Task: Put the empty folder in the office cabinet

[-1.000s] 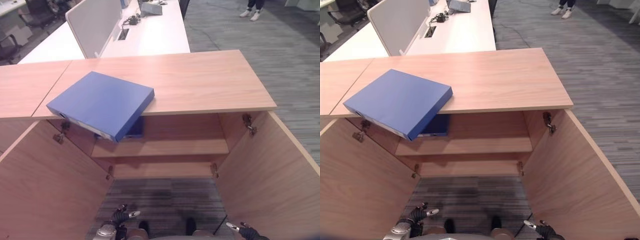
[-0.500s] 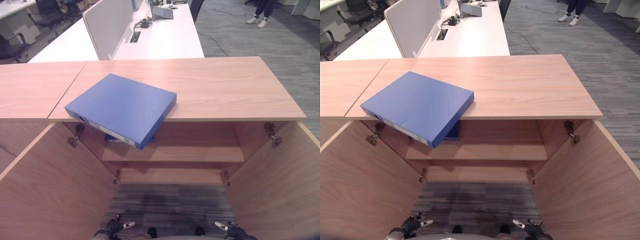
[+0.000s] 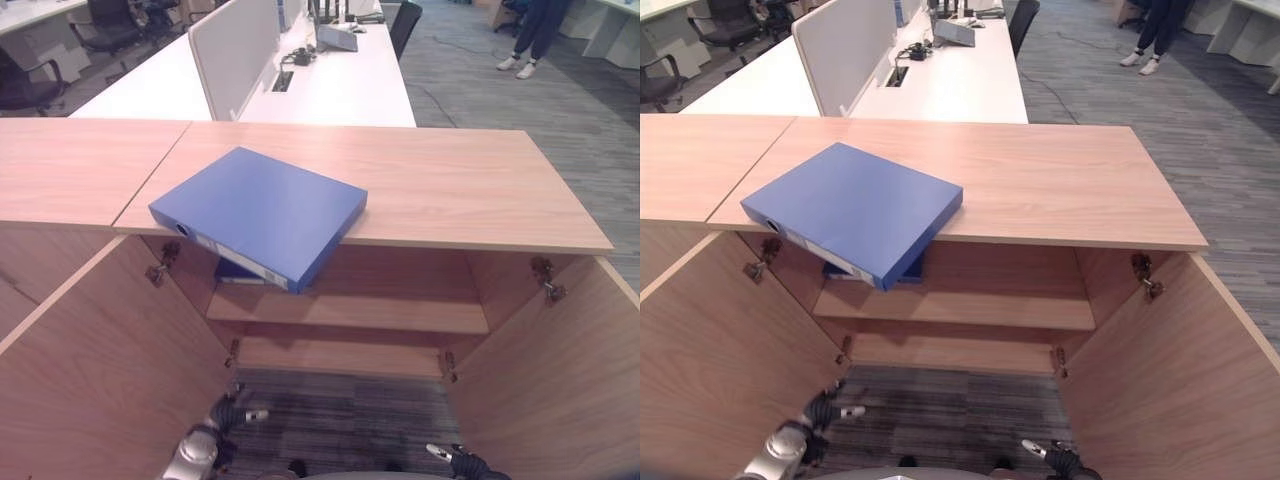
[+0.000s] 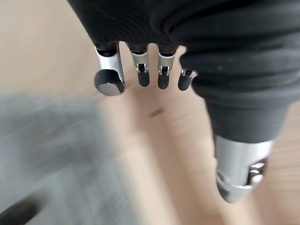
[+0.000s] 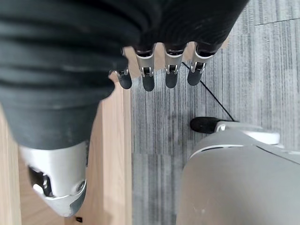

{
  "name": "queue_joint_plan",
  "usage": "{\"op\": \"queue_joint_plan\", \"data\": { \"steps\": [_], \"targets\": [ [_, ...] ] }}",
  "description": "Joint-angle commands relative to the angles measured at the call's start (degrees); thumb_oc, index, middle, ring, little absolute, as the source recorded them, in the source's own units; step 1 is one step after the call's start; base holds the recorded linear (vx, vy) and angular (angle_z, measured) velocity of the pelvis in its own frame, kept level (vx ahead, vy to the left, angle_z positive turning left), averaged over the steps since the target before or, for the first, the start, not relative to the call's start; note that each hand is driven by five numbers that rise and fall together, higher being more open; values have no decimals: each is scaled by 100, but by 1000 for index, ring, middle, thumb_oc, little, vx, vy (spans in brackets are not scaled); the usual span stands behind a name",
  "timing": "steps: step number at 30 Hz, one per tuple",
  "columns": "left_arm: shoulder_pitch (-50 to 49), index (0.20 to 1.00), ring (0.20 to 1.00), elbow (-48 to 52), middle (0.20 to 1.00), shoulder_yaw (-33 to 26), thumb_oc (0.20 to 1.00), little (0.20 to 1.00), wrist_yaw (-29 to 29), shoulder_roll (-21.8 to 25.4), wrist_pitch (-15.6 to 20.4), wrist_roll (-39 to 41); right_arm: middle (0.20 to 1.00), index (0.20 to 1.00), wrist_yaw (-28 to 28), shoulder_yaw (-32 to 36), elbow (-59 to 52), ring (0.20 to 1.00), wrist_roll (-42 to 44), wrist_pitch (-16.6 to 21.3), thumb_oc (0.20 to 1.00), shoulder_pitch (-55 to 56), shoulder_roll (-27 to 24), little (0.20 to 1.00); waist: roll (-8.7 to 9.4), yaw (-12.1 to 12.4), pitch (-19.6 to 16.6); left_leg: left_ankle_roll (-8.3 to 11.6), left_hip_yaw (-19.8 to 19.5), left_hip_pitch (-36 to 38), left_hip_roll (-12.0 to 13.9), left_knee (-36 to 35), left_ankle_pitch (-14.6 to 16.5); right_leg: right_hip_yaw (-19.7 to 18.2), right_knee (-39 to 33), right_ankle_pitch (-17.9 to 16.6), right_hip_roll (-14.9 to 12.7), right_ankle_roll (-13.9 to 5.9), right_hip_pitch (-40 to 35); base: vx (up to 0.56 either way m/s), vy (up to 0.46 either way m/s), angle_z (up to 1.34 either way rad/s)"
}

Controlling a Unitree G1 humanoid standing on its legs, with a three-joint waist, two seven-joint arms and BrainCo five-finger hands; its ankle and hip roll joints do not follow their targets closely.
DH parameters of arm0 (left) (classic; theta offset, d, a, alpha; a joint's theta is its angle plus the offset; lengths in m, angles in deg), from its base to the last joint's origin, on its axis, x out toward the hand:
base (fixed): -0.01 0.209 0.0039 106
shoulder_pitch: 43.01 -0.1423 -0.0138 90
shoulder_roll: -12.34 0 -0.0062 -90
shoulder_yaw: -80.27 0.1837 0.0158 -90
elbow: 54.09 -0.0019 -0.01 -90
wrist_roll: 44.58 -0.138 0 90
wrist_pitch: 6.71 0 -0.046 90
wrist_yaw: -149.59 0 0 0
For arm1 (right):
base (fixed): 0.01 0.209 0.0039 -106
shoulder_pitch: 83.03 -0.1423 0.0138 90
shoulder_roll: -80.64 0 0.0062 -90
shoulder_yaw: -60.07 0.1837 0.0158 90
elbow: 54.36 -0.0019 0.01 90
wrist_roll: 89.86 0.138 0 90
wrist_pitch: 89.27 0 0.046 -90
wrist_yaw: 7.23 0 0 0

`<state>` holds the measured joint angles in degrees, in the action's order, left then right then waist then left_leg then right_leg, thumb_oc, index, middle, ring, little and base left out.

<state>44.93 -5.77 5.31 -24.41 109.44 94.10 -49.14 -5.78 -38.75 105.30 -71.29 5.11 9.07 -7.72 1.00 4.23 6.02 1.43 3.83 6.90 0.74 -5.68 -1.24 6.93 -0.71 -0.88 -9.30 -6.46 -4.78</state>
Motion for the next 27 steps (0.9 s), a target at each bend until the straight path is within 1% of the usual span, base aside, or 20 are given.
{"op": "queue_joint_plan", "data": {
  "steps": [1, 3, 6, 9, 12, 13, 19, 21, 23, 24, 25, 26, 27],
  "targets": [
    [-35, 1000, 1000, 881, 1000, -548, 1000, 1000, 578, 221, 109, -857, 1000, 1000, -220, 111, -93, 1000, -52, 216, 1000, -122, 142, 1000, 145, 241, 249, 5, -255, 23, 14, 161, 300, -117, 379, -132, -493, -561, 51, 17, -62, 14],
    [-409, 1000, 1000, 1471, 1000, -938, 1000, 1000, 891, 265, 63, -1372, 1000, 1000, -255, 194, -138, 1000, -133, 211, 1000, 45, 197, 1000, 219, 326, 161, 19, -275, 56, 11, 137, 313, -29, 205, -87, -474, -532, -103, 81, -52, 15],
    [-658, 1000, 1000, 1993, 1000, -1273, 1000, 1000, 1283, 192, -42, -1908, 1000, 1000, -298, 194, -124, 1000, -259, 158, 1000, 178, 218, 1000, 282, 385, 79, 42, -295, 135, 30, 103, 351, 93, 37, -59, -445, -520, -275, 65, -50, 18],
    [-732, 1000, 1000, 2466, 1000, -1528, 1000, 1000, 1706, 335, -38, -2388, 1000, 1000, -258, 147, -124, 1000, -276, 120, 1000, 289, 243, 1000, 319, 365, 20, 77, -320, 191, 51, 74, 385, 119, -77, -36, -411, -507, -379, 42, -37, 7],
    [-695, 1000, 1000, 2856, 1000, -1763, 1000, 1000, 1967, 468, -50, -2623, 1000, 1000, -225, 100, -89, 1000, -229, 99, 1000, 347, 251, 1000, 340, 345, -9, 103, -321, 223, 76, 68, 403, 129, -122, -22, -395, -490, -416, 17, -38, 0],
    [-633, 1000, 1000, 3140, 1000, -1907, 1000, 1000, 2148, 601, -132, -2852, 1000, 1000, -202, 60, -62, 1000, -165, 85, 1000, 358, 269, 1000, 344, 322, -16, 126, -332, 235, 94, 68, 415, 127, -153, -13, -385, -477, -450, 8, -42, -4],
    [-403, 1000, 1000, 3777, 1000, -2136, 1000, 1000, 2481, 910, -192, -3430, 1000, 1000, -153, -27, -27, 1000, -89, 110, 1000, 356, 292, 1000, 324, 282, -41, 172, -331, 287, 133, 68, 439, 124, -220, 0, -357, -450, -509, 2, -7, 0],
    [-364, 1000, 1000, 3895, 1000, -2154, 1000, 1000, 2491, 984, -203, -3509, 1000, 1000, -143, -37, -15, 1000, -79, 111, 1000, 344, 297, 1000, 316, 274, -45, 181, -323, 295, 141, 68, 439, 121, -224, -3, -354, -449, -511, 0, 0, 0],
    [-205, 1000, 1000, 4157, 1000, -2135, 1000, 1000, 2563, 1192, -154, -3746, 1000, 1000, -111, -106, -12, 1000, -81, 135, 1000, 338, 294, 1000, 290, 227, -60, 196, -305, 314, 148, 68, 450, 88, -248, -5, -347, -451, -518, 0, 0, 0],
    [-202, 1000, 1000, 4156, 1000, -2133, 1000, 1000, 2563, 1194, -154, -3749, 1000, 1000, -110, -105, -11, 1000, -81, 136, 1000, 337, 297, 1000, 292, 230, -58, 197, -304, 315, 149, 68, 451, 88, -250, -6, -346, -451, -519, 0, 0, 0],
    [-58, 1000, 1000, 4339, 1000, -2079, 1000, 1000, 2539, 1398, -113, -3886, 1000, 1000, -87, -128, -6, 1000, -71, 145, 1000, 347, 288, 1000, 272, 192, -67, 208, -292, 333, 155, 68, 461, 73, -262, -9, -338, -457, -524, 10, -8, -3],
    [-55, 1000, 1000, 4340, 1000, -2077, 1000, 1000, 2537, 1402, -115, -3887, 1000, 1000, -87, -126, -6, 1000, -71, 146, 1000, 346, 292, 1000, 275, 195, -65, 209, -291, 334, 156, 68, 462, 73, -263, -9, -338, -456, -526, 17, -11, -5],
    [115, 1000, 1000, 4493, 1000, -2011, 1000, 1000, 2524, 1628, -53, -4008, 1000, 1000, -60, -151, -8, 1000, -53, 161, 1000, 360, 277, 1000, 242, 152, -76, 219, -276, 344, 158, 68, 467, 50, -274, -8, -333, -459, -529, 27, -1, -7]
  ]
}}
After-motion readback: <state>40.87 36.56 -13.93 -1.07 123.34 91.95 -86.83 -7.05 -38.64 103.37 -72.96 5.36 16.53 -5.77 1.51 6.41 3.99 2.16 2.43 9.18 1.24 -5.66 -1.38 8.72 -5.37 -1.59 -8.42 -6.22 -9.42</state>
